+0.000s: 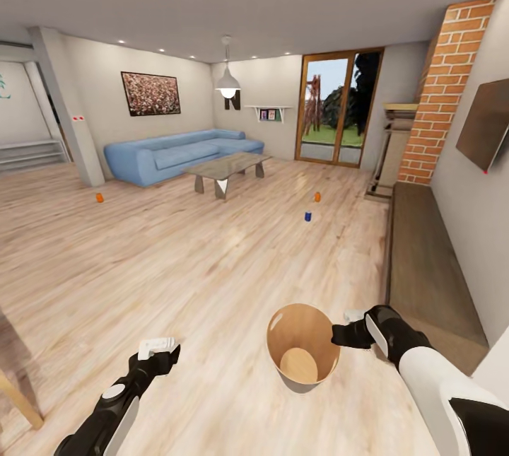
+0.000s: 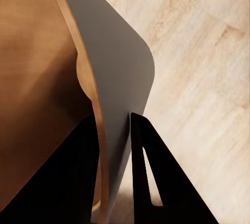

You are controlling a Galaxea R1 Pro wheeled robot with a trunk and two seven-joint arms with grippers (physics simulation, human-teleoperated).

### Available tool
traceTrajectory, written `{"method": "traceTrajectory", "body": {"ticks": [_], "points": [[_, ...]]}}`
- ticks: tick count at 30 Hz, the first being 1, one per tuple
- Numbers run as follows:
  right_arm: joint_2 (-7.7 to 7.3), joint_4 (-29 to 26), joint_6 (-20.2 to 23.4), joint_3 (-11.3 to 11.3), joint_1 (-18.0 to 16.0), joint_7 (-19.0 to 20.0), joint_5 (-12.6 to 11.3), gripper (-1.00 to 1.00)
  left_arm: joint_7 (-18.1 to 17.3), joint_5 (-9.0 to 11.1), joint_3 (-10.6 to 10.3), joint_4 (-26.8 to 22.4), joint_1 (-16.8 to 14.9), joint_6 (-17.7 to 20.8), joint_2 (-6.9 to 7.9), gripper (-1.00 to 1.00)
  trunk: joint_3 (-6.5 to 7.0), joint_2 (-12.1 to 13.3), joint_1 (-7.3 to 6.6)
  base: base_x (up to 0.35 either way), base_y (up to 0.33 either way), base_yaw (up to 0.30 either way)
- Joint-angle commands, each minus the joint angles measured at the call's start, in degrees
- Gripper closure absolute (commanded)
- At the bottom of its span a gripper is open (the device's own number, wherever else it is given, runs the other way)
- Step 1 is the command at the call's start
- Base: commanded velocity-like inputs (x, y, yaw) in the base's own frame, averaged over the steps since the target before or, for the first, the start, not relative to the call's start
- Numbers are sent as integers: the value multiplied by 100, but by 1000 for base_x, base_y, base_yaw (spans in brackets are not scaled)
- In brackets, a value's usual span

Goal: Put the three can of soda from the living room inside the tash can in the kitchen.

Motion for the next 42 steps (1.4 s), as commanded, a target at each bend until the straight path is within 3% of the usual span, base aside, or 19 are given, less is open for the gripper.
{"method": "traceTrajectory", "body": {"ticks": [1,36,42], "points": [[1,-3,19,-23,-3,29,-129,100,0,0,1,1,0,0,0,-100,1,0,0,327,0,0],[36,-3,15,-23,-3,15,-129,100,8,0,2,12,0,0,0,-100,1,0,0,327,0,0],[36,-3,15,-23,-3,17,-129,100,2,5,-5,412,0,-54,0,-100,1,0,0,327,0,0]]}}
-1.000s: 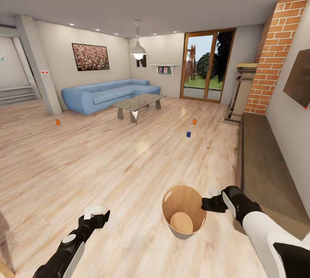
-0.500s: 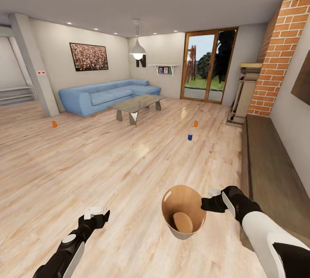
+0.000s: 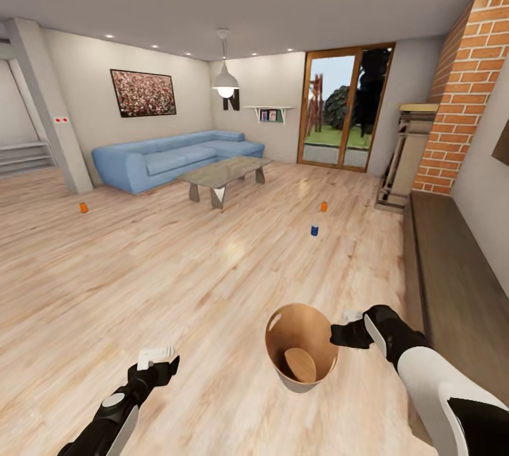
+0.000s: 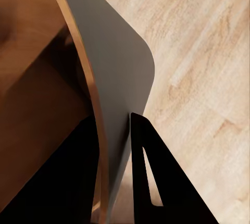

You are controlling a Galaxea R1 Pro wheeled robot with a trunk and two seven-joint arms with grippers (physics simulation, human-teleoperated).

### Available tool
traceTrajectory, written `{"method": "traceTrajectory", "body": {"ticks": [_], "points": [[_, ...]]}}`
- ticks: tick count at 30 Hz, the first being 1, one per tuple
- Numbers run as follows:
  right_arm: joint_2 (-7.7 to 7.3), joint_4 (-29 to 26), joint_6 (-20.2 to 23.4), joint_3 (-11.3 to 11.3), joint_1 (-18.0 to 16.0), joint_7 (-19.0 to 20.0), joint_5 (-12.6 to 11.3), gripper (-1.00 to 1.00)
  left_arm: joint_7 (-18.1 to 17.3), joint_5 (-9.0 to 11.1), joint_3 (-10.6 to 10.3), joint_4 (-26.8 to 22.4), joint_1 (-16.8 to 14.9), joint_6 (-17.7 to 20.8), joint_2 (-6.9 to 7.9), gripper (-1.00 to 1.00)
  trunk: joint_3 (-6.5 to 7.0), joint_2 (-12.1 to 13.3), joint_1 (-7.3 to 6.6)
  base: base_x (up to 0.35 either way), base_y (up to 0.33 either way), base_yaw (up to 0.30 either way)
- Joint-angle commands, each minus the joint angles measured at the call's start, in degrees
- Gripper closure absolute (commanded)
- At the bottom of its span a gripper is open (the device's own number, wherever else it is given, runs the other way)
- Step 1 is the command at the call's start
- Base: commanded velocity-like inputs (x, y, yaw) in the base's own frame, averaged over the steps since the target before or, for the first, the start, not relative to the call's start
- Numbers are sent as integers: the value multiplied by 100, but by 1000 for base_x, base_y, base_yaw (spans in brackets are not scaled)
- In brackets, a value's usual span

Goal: Put the three can of soda from the living room inside the tash can in the kitchen.

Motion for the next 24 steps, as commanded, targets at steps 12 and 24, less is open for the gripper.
{"method": "traceTrajectory", "body": {"ticks": [12,24], "points": [[1,-5,12,-24,-3,37,-132,100,-2,4,5,105,0,-25,0,-100,1,0,0,327,0,0],[1,-12,5,-24,-3,40,-132,100,-2,19,7,109,0,-26,0,-100,1,0,0,327,0,-69]]}}
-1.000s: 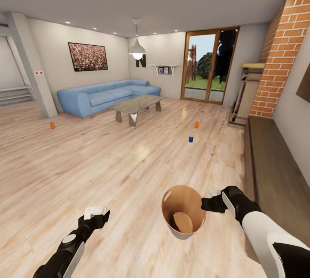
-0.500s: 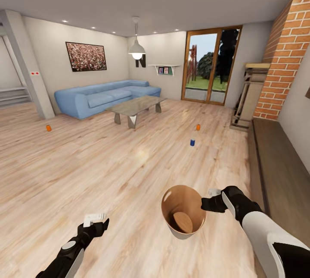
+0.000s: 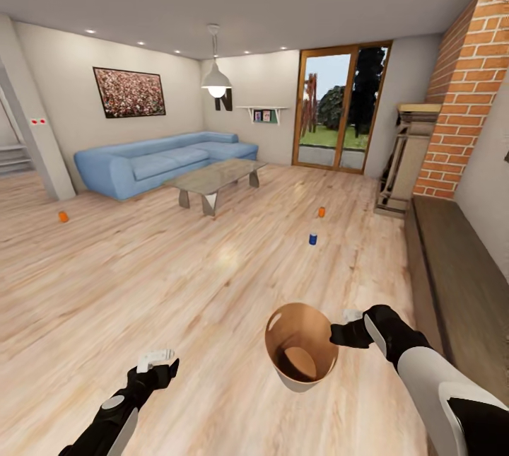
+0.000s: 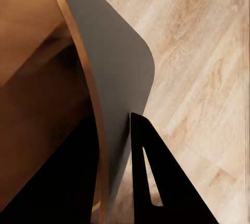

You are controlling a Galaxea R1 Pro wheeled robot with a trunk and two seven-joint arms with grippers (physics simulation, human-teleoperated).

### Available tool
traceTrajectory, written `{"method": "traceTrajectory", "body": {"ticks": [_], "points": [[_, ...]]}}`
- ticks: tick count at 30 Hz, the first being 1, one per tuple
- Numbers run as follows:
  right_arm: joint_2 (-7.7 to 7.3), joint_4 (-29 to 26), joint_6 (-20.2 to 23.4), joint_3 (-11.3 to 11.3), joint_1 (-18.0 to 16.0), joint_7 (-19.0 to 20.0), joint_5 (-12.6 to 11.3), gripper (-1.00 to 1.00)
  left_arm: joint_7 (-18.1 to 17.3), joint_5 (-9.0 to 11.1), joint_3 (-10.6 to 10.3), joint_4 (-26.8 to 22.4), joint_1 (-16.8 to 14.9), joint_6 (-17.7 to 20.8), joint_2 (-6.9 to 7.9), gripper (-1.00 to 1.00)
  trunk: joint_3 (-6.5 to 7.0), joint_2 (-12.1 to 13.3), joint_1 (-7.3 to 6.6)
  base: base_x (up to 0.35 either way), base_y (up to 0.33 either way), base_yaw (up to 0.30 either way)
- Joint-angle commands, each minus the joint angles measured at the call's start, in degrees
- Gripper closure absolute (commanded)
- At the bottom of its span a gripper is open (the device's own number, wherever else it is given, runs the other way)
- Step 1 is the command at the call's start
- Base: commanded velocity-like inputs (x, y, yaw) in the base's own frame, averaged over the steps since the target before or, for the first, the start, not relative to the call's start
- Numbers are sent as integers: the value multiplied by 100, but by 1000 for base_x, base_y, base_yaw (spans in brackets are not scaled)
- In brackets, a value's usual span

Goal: Put the three can of soda from the living room inside the tash can in the kitchen.

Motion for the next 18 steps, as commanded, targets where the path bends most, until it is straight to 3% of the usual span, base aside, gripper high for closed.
{"method": "traceTrajectory", "body": {"ticks": [1,18], "points": [[1,-3,22,-23,-3,28,-128,100,0,0,-2,1,0,0,0,-100,1,0,0,327,0,-216],[1,-3,22,-32,-3,28,-129,100,0,10,0,0,0,0,0,-100,32,0,0,325,47,-246]]}}
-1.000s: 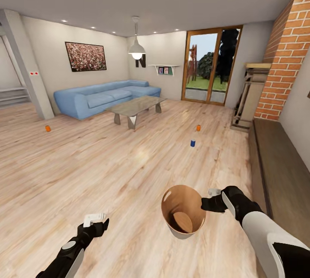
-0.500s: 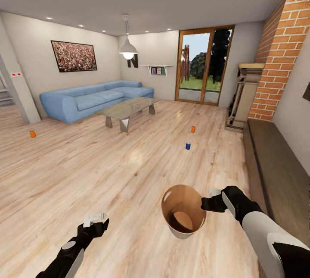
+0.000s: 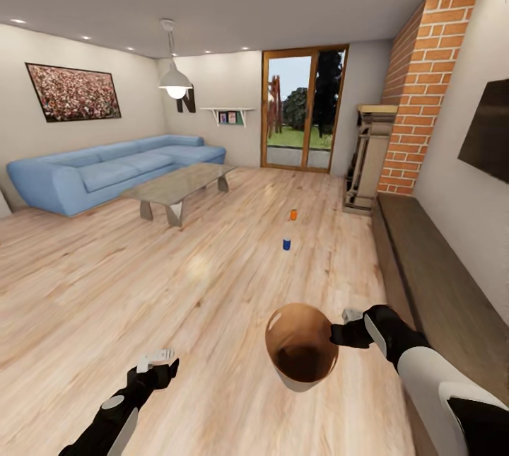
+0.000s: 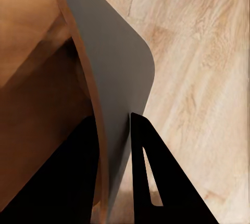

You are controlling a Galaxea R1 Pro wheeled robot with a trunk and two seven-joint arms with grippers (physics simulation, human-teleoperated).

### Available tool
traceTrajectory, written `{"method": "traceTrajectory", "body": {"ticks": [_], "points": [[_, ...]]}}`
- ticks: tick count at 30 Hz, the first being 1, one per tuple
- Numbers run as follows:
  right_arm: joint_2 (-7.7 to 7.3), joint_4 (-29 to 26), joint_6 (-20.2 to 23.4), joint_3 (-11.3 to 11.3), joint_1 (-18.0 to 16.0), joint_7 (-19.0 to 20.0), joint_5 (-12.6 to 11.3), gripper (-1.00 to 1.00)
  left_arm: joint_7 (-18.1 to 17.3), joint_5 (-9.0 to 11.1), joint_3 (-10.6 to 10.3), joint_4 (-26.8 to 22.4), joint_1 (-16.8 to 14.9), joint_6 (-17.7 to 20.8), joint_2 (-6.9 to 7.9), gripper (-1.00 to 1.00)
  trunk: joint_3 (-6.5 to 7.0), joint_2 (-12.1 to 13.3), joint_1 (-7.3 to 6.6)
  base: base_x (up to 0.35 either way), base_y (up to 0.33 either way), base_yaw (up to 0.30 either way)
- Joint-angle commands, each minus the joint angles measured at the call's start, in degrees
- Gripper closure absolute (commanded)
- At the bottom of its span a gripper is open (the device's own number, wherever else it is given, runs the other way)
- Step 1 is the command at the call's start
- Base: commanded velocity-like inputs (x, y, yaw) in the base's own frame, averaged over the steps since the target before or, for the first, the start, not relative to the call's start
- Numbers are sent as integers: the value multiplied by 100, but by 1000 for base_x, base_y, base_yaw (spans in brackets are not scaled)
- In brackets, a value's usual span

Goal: Put the three can of soda from the living room inside the tash can in the kitchen.

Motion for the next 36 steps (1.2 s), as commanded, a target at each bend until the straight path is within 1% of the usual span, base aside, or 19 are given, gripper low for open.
{"method": "traceTrajectory", "body": {"ticks": [1,36], "points": [[-1,-3,24,-25,-3,29,-137,100,0,0,0,1,0,0,0,-100,3,0,0,318,111,-251],[-8,-3,24,-25,-3,11,-136,100,0,0,0,1,0,0,8,-100,85,0,0,300,144,-251]]}}
